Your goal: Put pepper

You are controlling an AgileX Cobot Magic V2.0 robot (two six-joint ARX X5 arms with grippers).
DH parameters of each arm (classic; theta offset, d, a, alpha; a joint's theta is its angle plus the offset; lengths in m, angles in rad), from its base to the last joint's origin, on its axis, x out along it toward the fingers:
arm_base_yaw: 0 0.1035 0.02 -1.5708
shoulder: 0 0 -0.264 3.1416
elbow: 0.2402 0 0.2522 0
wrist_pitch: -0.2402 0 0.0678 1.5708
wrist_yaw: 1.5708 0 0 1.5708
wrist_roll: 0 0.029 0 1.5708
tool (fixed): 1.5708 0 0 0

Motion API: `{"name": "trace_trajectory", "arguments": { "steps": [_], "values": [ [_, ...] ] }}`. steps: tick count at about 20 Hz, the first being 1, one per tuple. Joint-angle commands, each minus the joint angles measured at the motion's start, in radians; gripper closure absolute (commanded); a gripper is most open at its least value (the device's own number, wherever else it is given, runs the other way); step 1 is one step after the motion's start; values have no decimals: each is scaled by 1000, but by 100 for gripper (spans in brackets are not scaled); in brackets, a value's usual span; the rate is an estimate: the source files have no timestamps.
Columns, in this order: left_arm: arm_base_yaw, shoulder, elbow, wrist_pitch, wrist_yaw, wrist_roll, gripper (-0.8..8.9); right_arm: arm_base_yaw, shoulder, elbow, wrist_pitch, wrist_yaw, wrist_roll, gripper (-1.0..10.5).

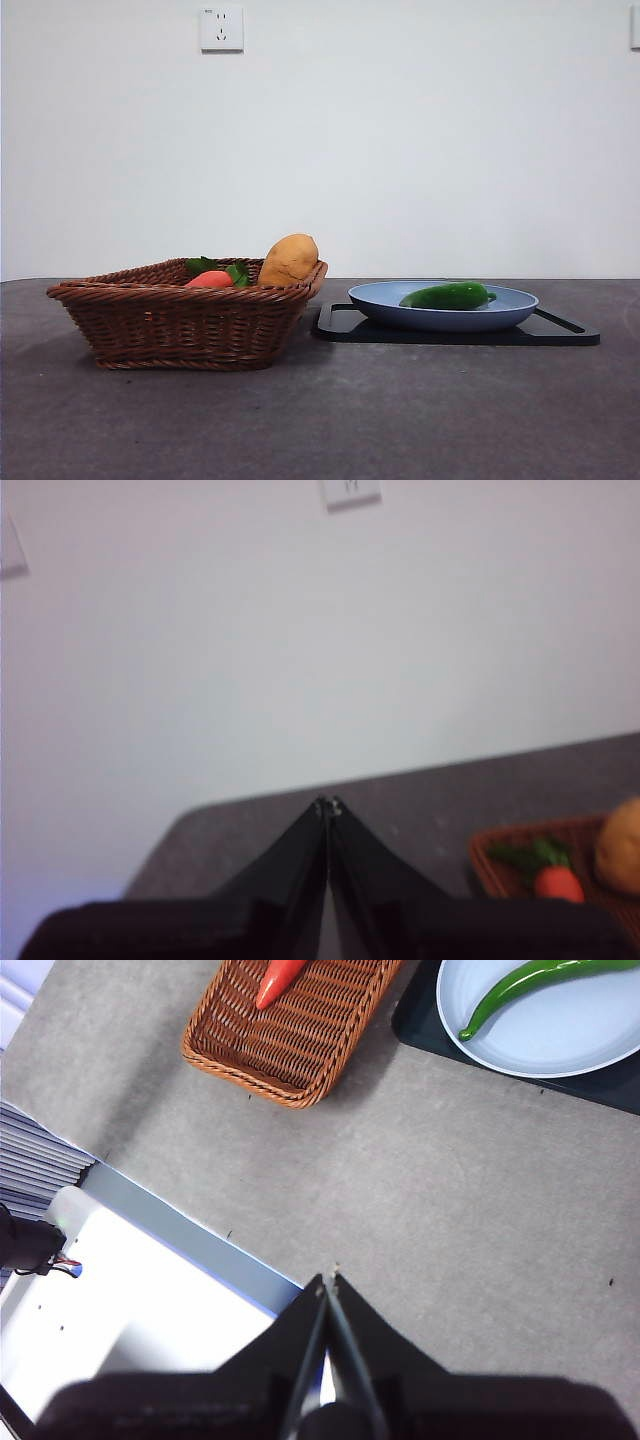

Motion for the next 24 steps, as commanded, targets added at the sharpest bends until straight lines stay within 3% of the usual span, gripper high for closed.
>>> {"name": "trace_trajectory", "arguments": {
  "steps": [1, 11, 21, 24],
  "values": [
    [3, -51, -76, 13, 0, -37, 805, 4, 5, 17, -13, 2, -8, 936],
    [3, -198, -301, 9, -2, -64, 805, 3, 5, 17, -13, 1, -8, 936],
    [3, -212, -319, -196, 0, -64, 805, 3, 5, 17, -13, 1, -8, 936],
    [3, -210, -318, -192, -1, -63, 805, 3, 5, 17, -13, 2, -8, 936]
  ]
}}
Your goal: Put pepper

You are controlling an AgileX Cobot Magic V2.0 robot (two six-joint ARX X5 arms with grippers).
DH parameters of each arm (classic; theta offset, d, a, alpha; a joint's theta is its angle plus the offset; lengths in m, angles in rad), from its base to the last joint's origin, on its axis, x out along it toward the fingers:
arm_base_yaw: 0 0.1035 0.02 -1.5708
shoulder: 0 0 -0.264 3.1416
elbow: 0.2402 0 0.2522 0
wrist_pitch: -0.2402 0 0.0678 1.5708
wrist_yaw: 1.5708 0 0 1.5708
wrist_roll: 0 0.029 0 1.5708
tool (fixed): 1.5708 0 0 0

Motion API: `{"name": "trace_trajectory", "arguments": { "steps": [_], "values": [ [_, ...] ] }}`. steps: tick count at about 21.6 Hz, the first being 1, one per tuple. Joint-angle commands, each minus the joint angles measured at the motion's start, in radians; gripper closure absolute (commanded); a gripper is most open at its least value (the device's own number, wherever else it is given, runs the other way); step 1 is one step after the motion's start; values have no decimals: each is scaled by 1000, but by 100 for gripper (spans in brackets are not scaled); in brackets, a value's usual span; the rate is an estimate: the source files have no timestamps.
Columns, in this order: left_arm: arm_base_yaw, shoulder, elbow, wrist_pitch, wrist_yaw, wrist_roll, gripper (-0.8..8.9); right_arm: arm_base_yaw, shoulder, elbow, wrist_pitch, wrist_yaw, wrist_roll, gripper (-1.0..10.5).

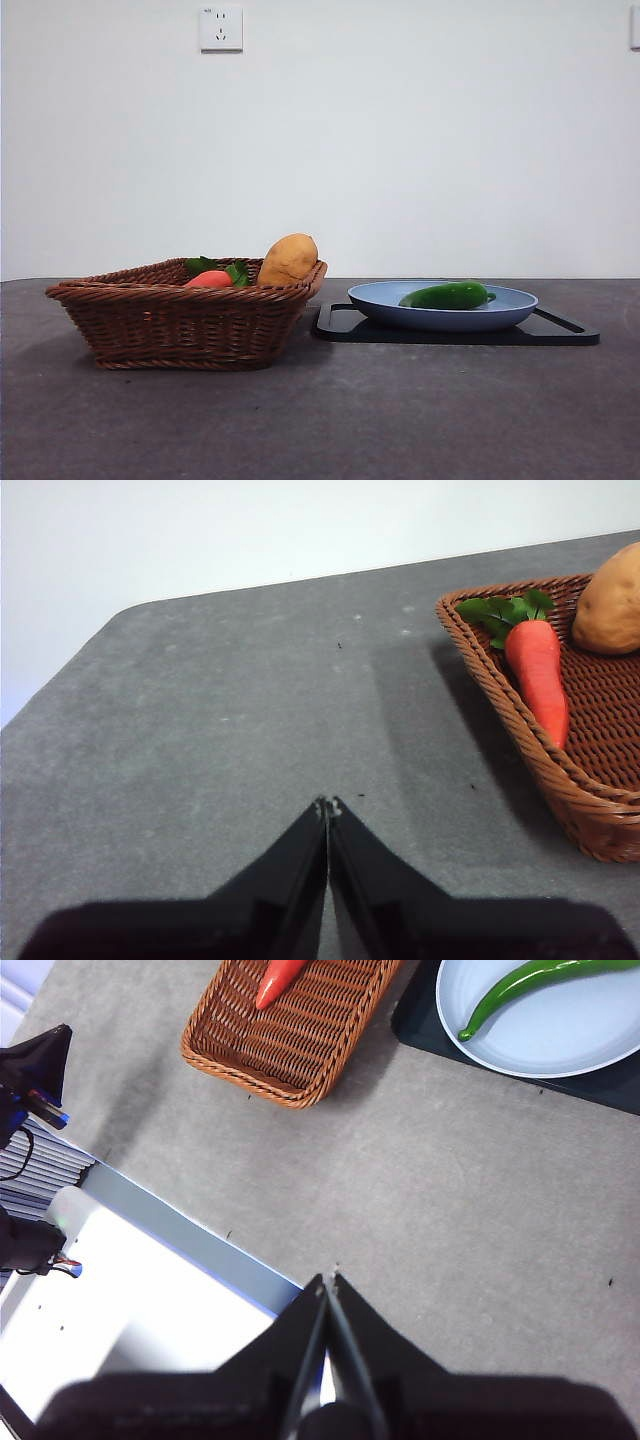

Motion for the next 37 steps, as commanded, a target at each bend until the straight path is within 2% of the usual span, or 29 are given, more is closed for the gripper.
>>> {"name": "trace_trajectory", "arguments": {
  "steps": [1, 13, 16, 18, 21, 26, 27, 32, 37],
  "values": [
    [3, -3, -10, 11, 0, -7, 805, 3, 5, 17, -13, 2, -8, 936],
    [3, -3, -10, 32, 0, -7, 805, 3, 4, 17, -6, 5, -10, 936],
    [3, -3, -10, 32, 0, -7, 805, -8, -10, 16, 103, 8, -103, 936],
    [3, -3, -10, 32, 0, -7, 805, -52, -54, -11, 254, 0, -124, 936],
    [3, -3, -10, 32, 0, -7, 805, -146, -182, -159, 472, -3, -91, 936],
    [3, -3, -10, 32, 0, -7, 805, -282, -488, -622, 887, 6, -82, 936],
    [3, -3, -10, 32, 0, -7, 805, -296, -547, -721, 984, 14, -56, 936],
    [3, -3, -11, 32, 0, -7, 805, -305, -690, -967, 1156, 111, 39, 936],
    [3, -3, -10, 32, 0, -7, 805, -305, -781, -1121, 1217, 114, 45, 936]
  ]
}}
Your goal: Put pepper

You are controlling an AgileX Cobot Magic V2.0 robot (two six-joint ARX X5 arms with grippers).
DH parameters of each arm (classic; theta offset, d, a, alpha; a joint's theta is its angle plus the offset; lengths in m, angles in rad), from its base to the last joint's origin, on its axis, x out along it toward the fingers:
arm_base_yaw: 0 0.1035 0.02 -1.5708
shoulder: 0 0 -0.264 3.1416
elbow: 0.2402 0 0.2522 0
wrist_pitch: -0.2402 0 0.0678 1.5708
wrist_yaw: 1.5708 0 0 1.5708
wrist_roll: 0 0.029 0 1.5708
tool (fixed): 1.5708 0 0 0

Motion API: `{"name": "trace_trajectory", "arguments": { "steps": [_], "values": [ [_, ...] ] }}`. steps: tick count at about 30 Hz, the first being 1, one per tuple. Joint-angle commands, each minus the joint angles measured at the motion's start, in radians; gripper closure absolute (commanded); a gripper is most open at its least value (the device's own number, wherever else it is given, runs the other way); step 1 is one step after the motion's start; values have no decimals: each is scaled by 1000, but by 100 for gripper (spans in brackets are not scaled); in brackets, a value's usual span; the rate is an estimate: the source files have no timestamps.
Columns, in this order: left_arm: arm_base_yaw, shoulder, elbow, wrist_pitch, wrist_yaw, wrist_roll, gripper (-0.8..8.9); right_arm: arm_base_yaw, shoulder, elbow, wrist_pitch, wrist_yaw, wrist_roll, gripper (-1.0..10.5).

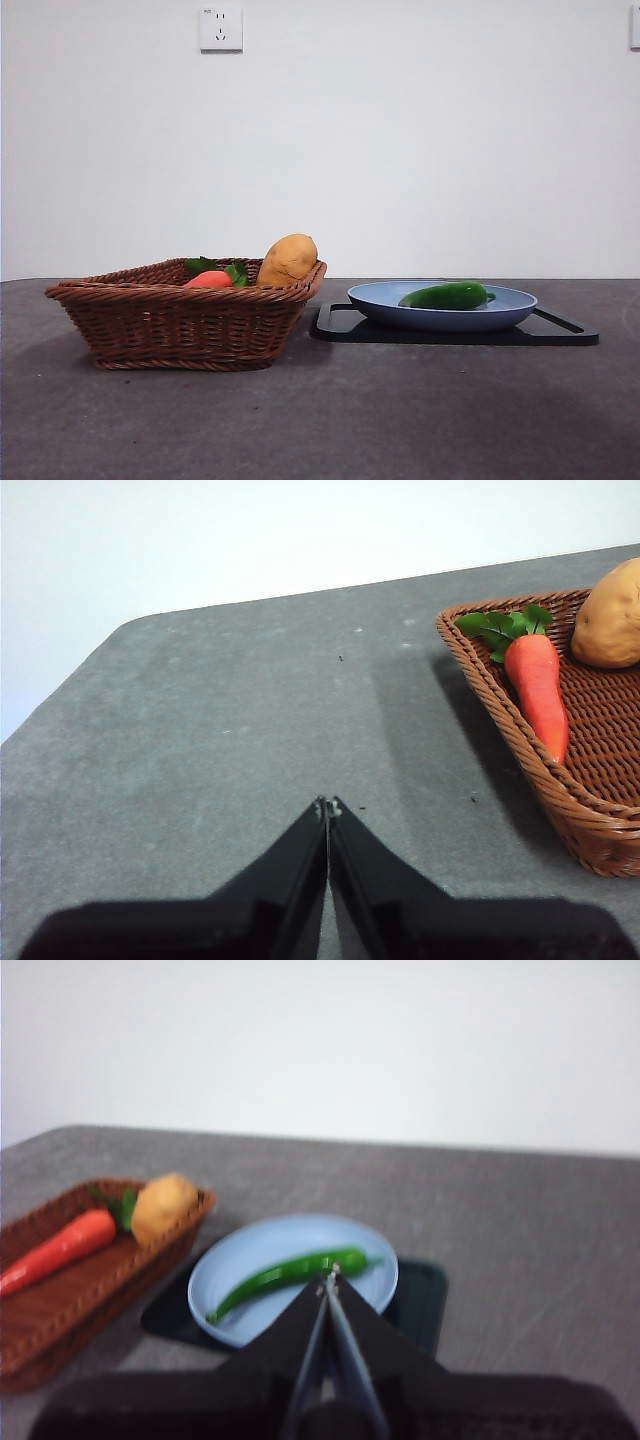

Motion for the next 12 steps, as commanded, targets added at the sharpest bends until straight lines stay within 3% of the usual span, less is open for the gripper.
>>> {"name": "trace_trajectory", "arguments": {
  "steps": [1, 12],
  "values": [
    [2, -3, -10, 11, 0, -6, 805, -3, -45, -71, 39, 6, 24, 936],
    [2, -3, -10, 11, 0, -6, 805, 5, -145, -245, 43, 31, 32, 936]
  ]
}}
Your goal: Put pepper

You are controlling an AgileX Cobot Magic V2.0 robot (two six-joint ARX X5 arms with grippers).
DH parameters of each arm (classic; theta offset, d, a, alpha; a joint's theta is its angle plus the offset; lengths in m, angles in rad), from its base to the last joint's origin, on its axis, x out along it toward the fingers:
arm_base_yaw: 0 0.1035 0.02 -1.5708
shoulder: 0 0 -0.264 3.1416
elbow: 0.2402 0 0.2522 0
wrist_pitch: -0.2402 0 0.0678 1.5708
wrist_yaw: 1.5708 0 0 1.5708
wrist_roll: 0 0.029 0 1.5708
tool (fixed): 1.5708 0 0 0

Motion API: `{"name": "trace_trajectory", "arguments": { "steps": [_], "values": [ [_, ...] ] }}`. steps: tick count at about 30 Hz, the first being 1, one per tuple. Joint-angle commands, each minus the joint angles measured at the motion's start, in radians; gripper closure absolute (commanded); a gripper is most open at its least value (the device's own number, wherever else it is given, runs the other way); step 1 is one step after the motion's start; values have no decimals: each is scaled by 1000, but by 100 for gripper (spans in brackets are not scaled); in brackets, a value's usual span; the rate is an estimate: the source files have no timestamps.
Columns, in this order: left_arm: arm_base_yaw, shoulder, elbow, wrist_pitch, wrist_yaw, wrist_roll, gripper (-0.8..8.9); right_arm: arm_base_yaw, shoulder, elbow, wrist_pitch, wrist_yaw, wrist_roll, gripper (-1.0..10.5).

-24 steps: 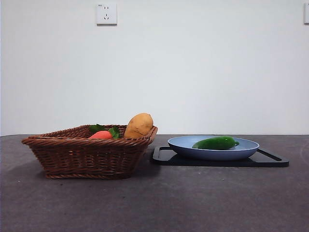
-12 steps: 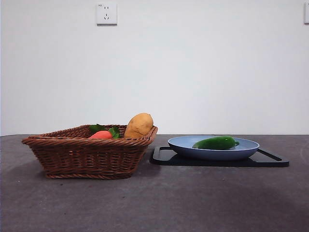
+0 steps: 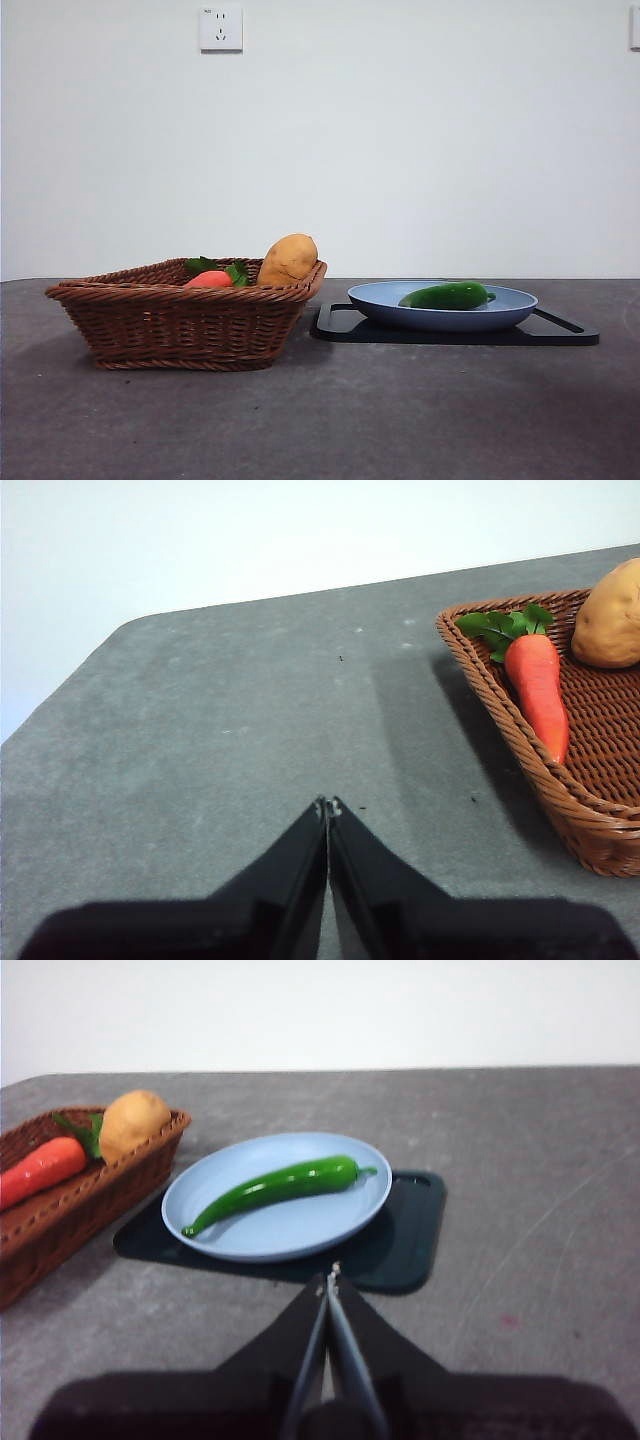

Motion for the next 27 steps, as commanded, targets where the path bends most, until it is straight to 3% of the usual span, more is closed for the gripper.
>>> {"name": "trace_trajectory", "arguments": {
  "steps": [1, 27],
  "values": [
    [2, -3, -10, 11, 0, -7, 805, 3, -13, -21, 12, 5, 11, 936],
    [2, -3, -10, 11, 0, -7, 805, 2, -40, -31, -17, 3, -4, 936]
  ]
}}
